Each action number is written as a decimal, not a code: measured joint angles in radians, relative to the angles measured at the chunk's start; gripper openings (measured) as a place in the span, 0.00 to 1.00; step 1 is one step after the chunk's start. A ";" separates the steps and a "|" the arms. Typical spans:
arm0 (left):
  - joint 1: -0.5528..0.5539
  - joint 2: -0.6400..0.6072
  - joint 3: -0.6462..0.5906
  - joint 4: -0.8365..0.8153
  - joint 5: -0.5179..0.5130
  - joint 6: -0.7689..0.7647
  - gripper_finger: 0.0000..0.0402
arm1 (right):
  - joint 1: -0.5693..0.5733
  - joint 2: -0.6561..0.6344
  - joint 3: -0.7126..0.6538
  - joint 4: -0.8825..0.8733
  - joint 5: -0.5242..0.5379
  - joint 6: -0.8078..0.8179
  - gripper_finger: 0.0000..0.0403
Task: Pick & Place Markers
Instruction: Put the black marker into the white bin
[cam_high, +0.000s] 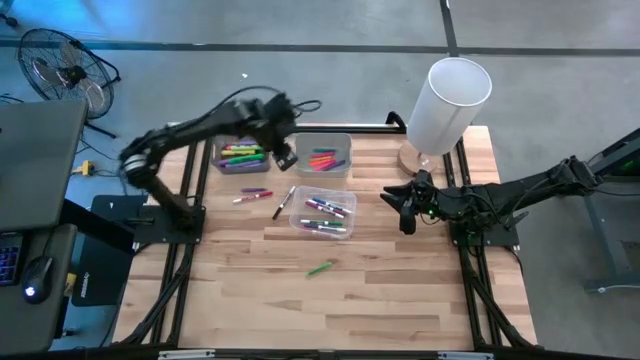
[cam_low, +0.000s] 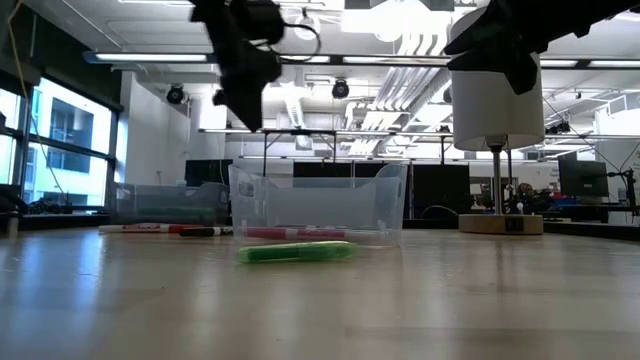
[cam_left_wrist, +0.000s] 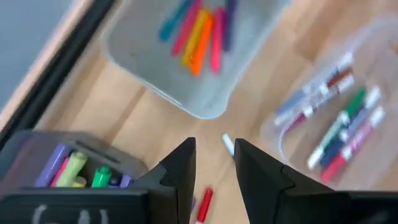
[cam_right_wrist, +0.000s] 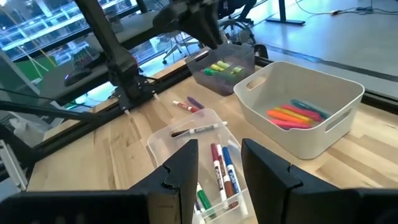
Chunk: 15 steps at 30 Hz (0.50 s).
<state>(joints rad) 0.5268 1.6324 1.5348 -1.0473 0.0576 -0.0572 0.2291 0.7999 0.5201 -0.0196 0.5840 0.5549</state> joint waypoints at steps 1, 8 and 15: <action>-0.015 -0.045 -0.059 0.041 -0.031 -0.052 0.27 | 0.000 0.000 0.000 -0.002 -0.001 -0.005 0.28; -0.230 -0.276 -0.418 0.256 -0.301 -0.429 0.27 | 0.000 0.000 0.000 0.000 0.012 -0.037 0.28; -0.421 -0.233 -0.554 0.314 -0.450 -0.698 0.27 | 0.000 0.000 0.000 0.001 -0.009 -0.064 0.28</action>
<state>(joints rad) 0.1057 1.3992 0.9808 -0.7329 -0.3926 -0.7554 0.2291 0.7999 0.5205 -0.0185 0.5747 0.4905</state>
